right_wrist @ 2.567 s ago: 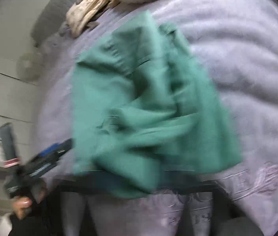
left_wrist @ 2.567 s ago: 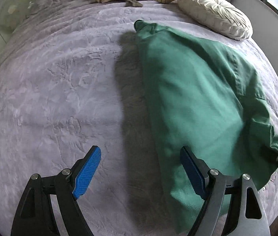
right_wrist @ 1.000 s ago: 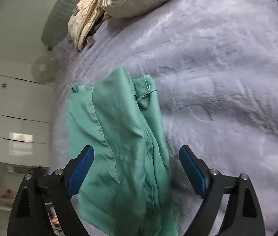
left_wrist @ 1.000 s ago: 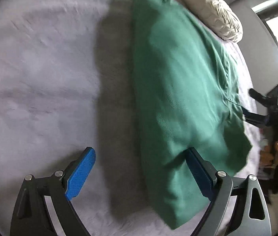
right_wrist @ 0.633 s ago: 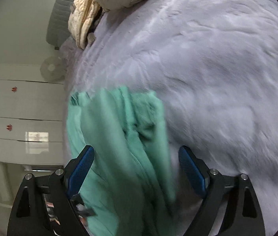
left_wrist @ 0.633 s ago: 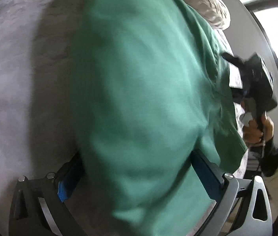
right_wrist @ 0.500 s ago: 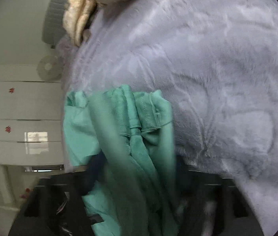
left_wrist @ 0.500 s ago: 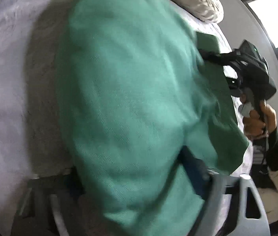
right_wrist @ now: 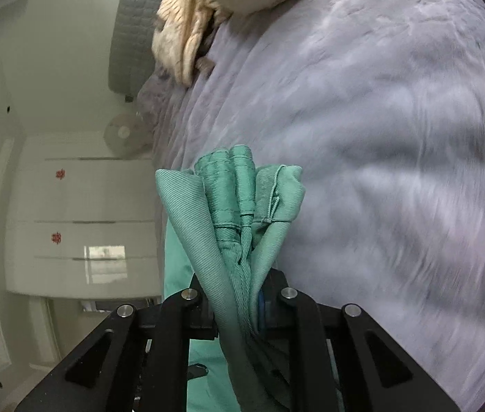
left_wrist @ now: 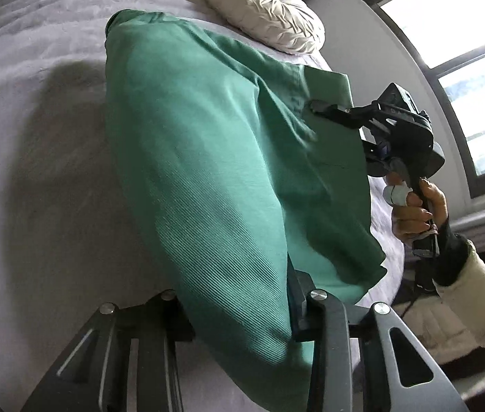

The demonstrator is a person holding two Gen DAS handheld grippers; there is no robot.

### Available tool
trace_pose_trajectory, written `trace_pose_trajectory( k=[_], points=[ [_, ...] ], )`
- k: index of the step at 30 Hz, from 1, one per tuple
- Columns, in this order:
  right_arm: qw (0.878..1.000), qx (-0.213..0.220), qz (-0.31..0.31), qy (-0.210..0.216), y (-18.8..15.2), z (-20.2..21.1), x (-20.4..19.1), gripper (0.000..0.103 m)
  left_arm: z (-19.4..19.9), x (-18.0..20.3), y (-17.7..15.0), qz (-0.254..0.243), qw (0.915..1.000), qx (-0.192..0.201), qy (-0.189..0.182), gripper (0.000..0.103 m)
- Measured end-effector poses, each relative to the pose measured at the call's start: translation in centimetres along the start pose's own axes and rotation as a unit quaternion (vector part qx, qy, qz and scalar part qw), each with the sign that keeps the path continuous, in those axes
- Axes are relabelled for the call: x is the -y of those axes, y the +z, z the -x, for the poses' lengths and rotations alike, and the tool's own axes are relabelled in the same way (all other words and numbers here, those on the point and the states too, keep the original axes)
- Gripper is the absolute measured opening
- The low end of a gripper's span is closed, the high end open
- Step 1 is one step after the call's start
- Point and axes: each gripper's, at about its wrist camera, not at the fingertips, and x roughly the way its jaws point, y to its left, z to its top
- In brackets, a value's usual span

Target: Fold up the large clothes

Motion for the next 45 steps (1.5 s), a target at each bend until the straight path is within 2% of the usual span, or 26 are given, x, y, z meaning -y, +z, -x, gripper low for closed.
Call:
trace_pose_trajectory(
  k=[4, 9, 14, 18, 20, 22, 23, 24, 26, 30, 33, 34, 35, 37, 38, 39, 45],
  points=[
    [1.000, -0.018, 0.000, 0.013, -4.9, -1.0, -2.1, 0.017, 3.9, -0.5, -4.1, -0.002, 0.9999, -0.013, 0.011, 0.038],
    [0.999, -0.043, -0.018, 0.025, -11.8, -4.0, -3.2, 0.017, 6.7, -1.7, -10.5, 0.007, 0.9978, -0.039, 0.053, 0.038],
    [0.996, -0.065, -0.059, 0.009, -17.0, -9.4, -1.5, 0.017, 5.1, -5.8, -15.9, 0.041, 0.9923, -0.073, 0.091, 0.042],
    [0.995, -0.054, -0.068, -0.040, -17.5, -11.7, -0.3, 0.017, 3.6, -7.7, -17.5, 0.073, 0.9881, -0.072, 0.114, 0.054],
    [0.994, -0.061, -0.050, -0.073, -17.0, -12.0, -0.5, 0.018, 3.6, -6.8, -17.5, 0.064, 0.9876, -0.065, 0.127, 0.056],
    [0.990, -0.073, -0.030, -0.116, -16.5, -12.4, -1.2, 0.025, 4.0, -5.9, -17.9, 0.050, 0.9865, -0.064, 0.142, 0.058],
    [0.987, -0.075, -0.028, -0.138, -16.3, -12.4, -1.5, 0.034, 4.1, -5.5, -18.0, 0.048, 0.9849, -0.064, 0.154, 0.060],
    [0.984, -0.075, -0.025, -0.160, -16.2, -12.2, -1.8, 0.048, 4.4, -5.3, -18.2, 0.047, 0.9829, -0.064, 0.166, 0.064],
    [0.975, -0.071, -0.008, -0.212, -16.1, -11.6, -2.8, 0.060, 5.1, -4.9, -18.0, 0.047, 0.9811, -0.058, 0.178, 0.064],
    [0.967, -0.069, 0.033, -0.244, -16.4, -10.2, -4.8, 0.060, 6.6, -4.4, -18.3, 0.054, 0.9781, -0.049, 0.195, 0.064],
    [0.966, -0.061, 0.047, -0.247, -16.6, -9.1, -5.6, 0.060, 7.2, -3.4, -18.2, 0.053, 0.9757, -0.045, 0.208, 0.064],
    [0.967, -0.057, 0.050, -0.244, -16.5, -9.1, -5.8, 0.060, 7.1, -4.5, -18.3, 0.054, 0.9753, -0.044, 0.210, 0.064],
    [0.967, -0.053, 0.053, -0.243, -16.6, -8.9, -5.9, 0.057, 7.3, -4.3, -18.3, 0.053, 0.9745, -0.044, 0.213, 0.064],
    [0.969, -0.053, 0.056, -0.236, -16.8, -9.1, -6.1, 0.037, 8.1, -4.2, -18.8, 0.050, 0.9732, -0.044, 0.220, 0.064],
    [0.969, -0.057, 0.057, -0.235, -16.8, -9.1, -6.0, 0.018, 8.1, -4.1, -18.8, 0.049, 0.9724, -0.046, 0.224, 0.064],
    [0.966, -0.060, 0.059, -0.245, -16.8, -9.5, -6.0, 0.013, 8.1, -4.0, -18.8, 0.049, 0.9717, -0.047, 0.227, 0.064],
    [0.954, -0.058, 0.061, -0.289, -16.6, -10.6, -5.1, 0.010, 8.4, -3.8, -19.7, 0.047, 0.9686, -0.054, 0.238, 0.065]
  ],
)
